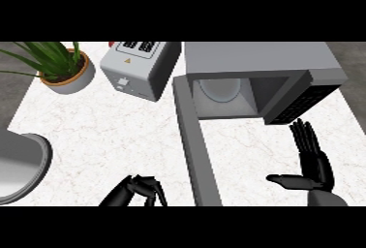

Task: Pick up the milk, place it into the microwave and close the microwave

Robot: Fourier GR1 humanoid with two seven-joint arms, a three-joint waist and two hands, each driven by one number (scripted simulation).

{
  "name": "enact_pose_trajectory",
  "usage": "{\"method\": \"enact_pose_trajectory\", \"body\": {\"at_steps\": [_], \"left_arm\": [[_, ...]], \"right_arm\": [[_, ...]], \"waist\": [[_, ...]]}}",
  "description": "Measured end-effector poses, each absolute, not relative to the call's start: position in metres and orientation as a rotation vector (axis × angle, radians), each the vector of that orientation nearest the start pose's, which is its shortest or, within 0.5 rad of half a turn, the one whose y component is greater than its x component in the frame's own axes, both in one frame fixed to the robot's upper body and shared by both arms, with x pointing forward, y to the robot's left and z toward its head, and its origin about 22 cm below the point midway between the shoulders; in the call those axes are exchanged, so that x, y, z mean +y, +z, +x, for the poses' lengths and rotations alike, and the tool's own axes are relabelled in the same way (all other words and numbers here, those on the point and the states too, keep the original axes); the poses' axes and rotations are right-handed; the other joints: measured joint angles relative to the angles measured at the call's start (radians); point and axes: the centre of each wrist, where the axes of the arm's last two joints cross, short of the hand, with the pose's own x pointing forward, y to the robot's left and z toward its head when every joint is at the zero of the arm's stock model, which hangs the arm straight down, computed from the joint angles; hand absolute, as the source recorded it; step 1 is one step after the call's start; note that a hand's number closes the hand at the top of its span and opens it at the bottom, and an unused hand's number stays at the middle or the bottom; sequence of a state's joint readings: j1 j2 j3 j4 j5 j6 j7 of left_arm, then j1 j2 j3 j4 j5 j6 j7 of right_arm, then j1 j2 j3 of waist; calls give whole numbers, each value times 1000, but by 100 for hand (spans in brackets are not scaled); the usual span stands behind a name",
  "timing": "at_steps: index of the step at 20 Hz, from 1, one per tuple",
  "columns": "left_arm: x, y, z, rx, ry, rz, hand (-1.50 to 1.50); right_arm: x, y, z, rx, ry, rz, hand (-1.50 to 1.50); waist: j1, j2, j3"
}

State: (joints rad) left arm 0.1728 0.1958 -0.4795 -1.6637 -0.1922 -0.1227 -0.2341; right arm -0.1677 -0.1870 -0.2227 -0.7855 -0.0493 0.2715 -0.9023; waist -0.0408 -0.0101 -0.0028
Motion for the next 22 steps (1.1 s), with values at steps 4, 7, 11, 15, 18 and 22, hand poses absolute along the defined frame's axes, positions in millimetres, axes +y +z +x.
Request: {"method": "enact_pose_trajectory", "body": {"at_steps": [4, 7, 11, 15, 18, 22], "left_arm": [[150, -28, 185, -1615, -731, -333, 150], [124, -31, 190, -1614, -757, -362, 150], [91, -39, 201, -1611, -791, -383, 150], [61, -48, 206, -1610, -814, -392, 150], [44, -48, 215, -1612, -833, -382, 150], [29, -42, 228, -1632, -844, -342, 150]], "right_arm": [[-345, -100, 212, -1901, -35, 48, -150], [-353, -80, 198, -1915, -38, 67, -150], [-356, -54, 186, -1946, -30, 120, -150], [-360, -32, 173, -1980, -16, 177, -150], [-356, -16, 171, -1996, 8, 219, -150], [-356, 1, 169, -2004, 58, 266, -150]], "waist": [[4, 3, 0], [8, 4, 1], [9, 7, 1], [-2, 10, 0], [-14, 13, 0], [-44, 19, -1]]}}
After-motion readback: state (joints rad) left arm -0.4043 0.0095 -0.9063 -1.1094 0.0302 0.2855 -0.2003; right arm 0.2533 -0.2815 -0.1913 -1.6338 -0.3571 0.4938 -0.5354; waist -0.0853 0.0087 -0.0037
